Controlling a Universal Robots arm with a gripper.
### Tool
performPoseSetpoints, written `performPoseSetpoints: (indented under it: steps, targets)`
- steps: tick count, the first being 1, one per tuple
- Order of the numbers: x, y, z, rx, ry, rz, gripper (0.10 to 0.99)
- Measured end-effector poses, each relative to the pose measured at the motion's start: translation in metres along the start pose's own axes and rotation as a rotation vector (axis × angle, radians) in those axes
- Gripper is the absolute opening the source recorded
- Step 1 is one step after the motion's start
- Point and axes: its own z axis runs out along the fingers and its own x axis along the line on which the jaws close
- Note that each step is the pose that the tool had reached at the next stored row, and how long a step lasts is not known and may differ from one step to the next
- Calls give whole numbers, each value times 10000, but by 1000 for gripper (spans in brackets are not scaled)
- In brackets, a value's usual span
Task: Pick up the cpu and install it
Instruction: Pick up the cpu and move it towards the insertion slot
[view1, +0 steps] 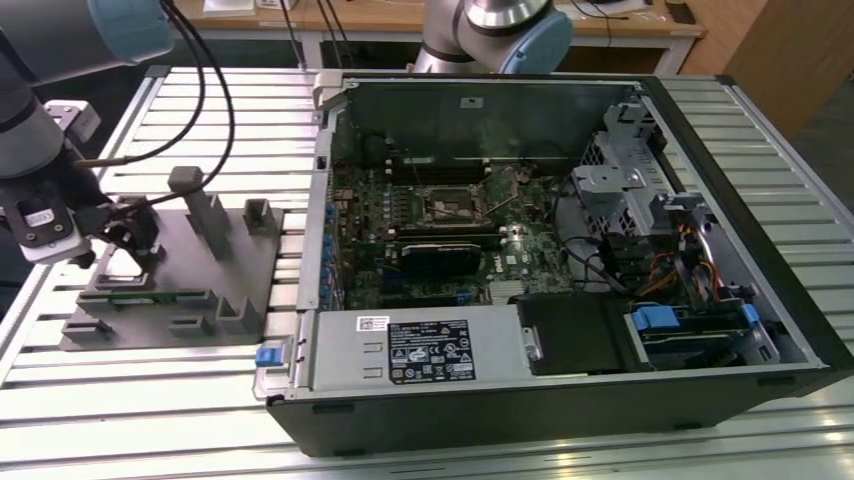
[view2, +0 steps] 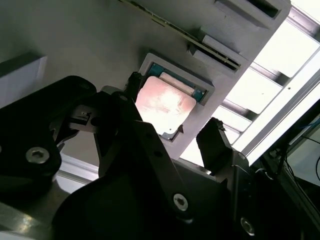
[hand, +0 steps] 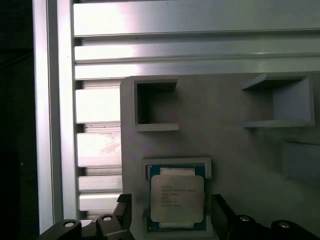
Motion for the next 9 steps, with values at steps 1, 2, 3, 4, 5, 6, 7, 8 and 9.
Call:
performPoseSetpoints:
  steps: [1, 2, 3, 4, 5, 6, 7, 8, 9]
  targets:
    - [-3, 2, 4, -1, -1, 0, 729]
    - [-6, 3, 8, -2, -1, 0, 729]
    - [-10, 5, 11, -1, -1, 1, 729]
    - [-13, 6, 16, -2, -2, 1, 729]
    - [-17, 9, 20, -1, 0, 0, 729]
    - [-21, 12, 25, -1, 0, -1, 729]
    - [-22, 14, 33, -2, -1, -1, 729]
    - [-22, 16, 41, -2, -2, 0, 729]
    - [-21, 17, 49, -2, -2, 1, 729]
